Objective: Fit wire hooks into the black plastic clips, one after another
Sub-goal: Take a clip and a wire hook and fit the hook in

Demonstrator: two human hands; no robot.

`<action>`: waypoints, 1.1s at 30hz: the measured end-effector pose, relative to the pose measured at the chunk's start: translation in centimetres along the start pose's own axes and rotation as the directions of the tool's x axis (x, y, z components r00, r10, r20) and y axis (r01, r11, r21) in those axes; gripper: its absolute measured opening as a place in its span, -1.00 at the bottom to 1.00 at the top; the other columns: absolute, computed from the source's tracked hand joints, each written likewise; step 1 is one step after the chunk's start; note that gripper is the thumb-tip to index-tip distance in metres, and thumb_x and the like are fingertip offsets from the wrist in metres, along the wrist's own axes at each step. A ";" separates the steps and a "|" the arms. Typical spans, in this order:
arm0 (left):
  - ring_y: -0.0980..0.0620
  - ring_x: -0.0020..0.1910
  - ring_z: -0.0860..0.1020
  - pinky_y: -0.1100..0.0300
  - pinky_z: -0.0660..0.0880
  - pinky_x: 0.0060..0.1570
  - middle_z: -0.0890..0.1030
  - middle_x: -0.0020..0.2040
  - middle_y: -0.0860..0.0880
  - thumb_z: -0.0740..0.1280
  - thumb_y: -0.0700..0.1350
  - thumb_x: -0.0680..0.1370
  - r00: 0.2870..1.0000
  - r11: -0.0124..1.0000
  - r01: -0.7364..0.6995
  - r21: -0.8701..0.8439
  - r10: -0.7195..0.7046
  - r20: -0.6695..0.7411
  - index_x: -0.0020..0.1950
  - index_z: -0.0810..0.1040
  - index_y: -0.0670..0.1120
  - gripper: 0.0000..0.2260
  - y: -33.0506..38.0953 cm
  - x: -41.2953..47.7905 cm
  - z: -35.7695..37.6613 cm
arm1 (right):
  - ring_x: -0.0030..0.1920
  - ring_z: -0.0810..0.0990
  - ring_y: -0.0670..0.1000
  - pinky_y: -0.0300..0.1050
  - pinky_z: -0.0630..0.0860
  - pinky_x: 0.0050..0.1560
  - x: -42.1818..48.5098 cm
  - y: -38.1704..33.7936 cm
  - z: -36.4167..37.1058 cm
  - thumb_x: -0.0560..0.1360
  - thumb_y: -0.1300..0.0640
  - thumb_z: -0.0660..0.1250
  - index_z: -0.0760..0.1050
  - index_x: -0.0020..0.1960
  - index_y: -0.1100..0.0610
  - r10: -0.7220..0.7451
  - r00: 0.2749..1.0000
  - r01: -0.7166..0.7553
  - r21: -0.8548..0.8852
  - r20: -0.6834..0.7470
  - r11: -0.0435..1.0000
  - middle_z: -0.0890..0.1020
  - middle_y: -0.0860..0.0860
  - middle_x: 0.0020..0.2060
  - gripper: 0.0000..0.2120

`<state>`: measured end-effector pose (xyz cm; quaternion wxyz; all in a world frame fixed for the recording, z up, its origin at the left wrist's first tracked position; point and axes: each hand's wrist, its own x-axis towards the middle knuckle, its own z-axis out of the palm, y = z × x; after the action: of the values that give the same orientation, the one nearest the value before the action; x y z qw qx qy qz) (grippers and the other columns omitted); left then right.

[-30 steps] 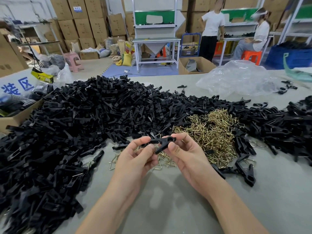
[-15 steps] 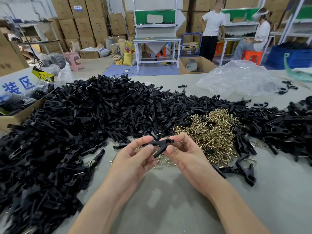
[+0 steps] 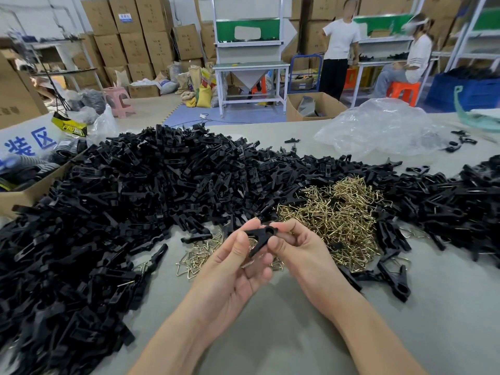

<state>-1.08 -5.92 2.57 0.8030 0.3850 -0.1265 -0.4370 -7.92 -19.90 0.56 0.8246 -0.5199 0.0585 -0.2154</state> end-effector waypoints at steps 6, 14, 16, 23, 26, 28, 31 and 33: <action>0.07 -0.31 0.58 0.21 0.59 -0.31 0.62 -0.19 -0.10 0.35 0.00 0.50 0.992 0.998 0.054 0.029 -0.057 0.113 0.26 0.64 -0.03 -0.66 0.3 -0.3 -0.1 | -0.14 0.70 0.01 -0.16 0.60 0.00 -0.2 -0.3 -0.3 0.36 0.08 0.54 0.68 -0.06 0.01 0.060 0.996 -0.059 -0.004 0.069 0.998 0.72 0.08 -0.20 -0.84; 0.09 -0.38 0.43 0.22 0.50 -0.35 0.50 -0.27 -0.07 0.46 -0.06 0.44 0.986 0.994 0.067 -0.085 -0.054 0.156 0.11 0.70 -0.08 -0.73 0.3 0.0 -0.7 | -0.07 0.74 0.06 -0.19 0.62 0.03 0.0 0.0 -0.8 0.40 0.20 0.48 0.62 -0.05 0.17 0.074 0.995 -0.078 0.063 0.063 0.995 0.73 0.16 -0.14 -0.86; 0.10 -0.39 0.43 0.23 0.49 -0.35 0.49 -0.28 -0.07 0.47 -0.05 0.42 0.988 0.996 0.054 -0.074 -0.043 0.151 0.07 0.71 -0.07 -0.75 0.2 0.0 -0.8 | -0.06 0.73 0.07 -0.18 0.62 0.04 0.0 0.1 -0.8 0.40 0.20 0.48 0.59 -0.03 0.21 0.077 0.995 -0.081 0.059 0.066 0.995 0.73 0.18 -0.12 -0.83; 0.11 -0.42 0.40 0.24 0.48 -0.37 0.49 -0.33 -0.05 0.45 -0.03 0.45 0.988 0.999 0.042 -0.015 -0.040 0.151 -0.01 0.71 -0.03 -0.83 0.2 0.1 -0.9 | -0.07 0.73 0.07 -0.15 0.61 0.07 0.2 0.2 -0.9 0.42 0.22 0.44 0.55 -0.04 0.22 0.069 0.996 -0.070 0.008 0.062 0.998 0.73 0.17 -0.10 -0.86; 0.12 -0.47 0.39 0.24 0.47 -0.41 0.48 -0.36 -0.05 0.38 -0.08 0.52 0.995 0.999 0.034 -0.020 -0.032 0.099 -0.07 0.72 -0.03 -0.88 0.0 0.1 -0.8 | -0.10 0.72 0.01 -0.20 0.61 0.05 0.2 0.1 -0.8 0.38 0.14 0.51 0.65 -0.12 0.10 0.069 0.996 -0.069 -0.007 0.062 0.998 0.73 0.10 -0.14 -0.90; 0.13 -0.49 0.37 0.24 0.47 -0.44 0.47 -0.38 -0.05 0.38 -0.08 0.48 0.998 0.999 0.036 -0.027 -0.034 0.061 -0.09 0.72 -0.03 -0.87 0.0 0.2 -0.7 | -0.10 0.72 0.00 -0.21 0.60 0.04 0.1 0.0 -0.6 0.34 0.10 0.54 0.68 -0.16 0.04 0.076 0.995 -0.075 -0.012 0.064 0.997 0.73 0.09 -0.14 -0.90; 0.14 -0.47 0.38 0.25 0.48 -0.43 0.47 -0.35 -0.04 0.39 -0.07 0.48 0.996 0.994 0.057 -0.089 -0.051 0.069 -0.01 0.73 -0.05 -0.83 0.1 0.4 -0.5 | -0.01 0.72 0.07 -0.16 0.61 0.09 0.2 0.1 -0.6 0.42 0.13 0.53 0.66 -0.06 0.08 0.080 0.994 -0.081 0.007 0.070 0.997 0.72 0.17 -0.05 -0.88; 0.14 -0.48 0.38 0.26 0.49 -0.44 0.47 -0.35 -0.02 0.38 -0.06 0.48 0.996 0.991 0.060 -0.120 -0.052 0.072 0.01 0.73 -0.04 -0.81 0.4 0.6 -0.4 | 0.06 0.67 0.12 -0.12 0.60 0.12 0.2 0.2 -0.5 0.45 0.10 0.55 0.66 0.05 0.10 0.076 0.994 -0.078 0.029 0.081 0.996 0.63 0.26 0.01 -0.80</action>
<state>-0.28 -6.02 2.52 0.8075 0.3234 -0.1164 -0.4794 -7.85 -20.38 0.20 0.8422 -0.5120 0.0422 -0.1635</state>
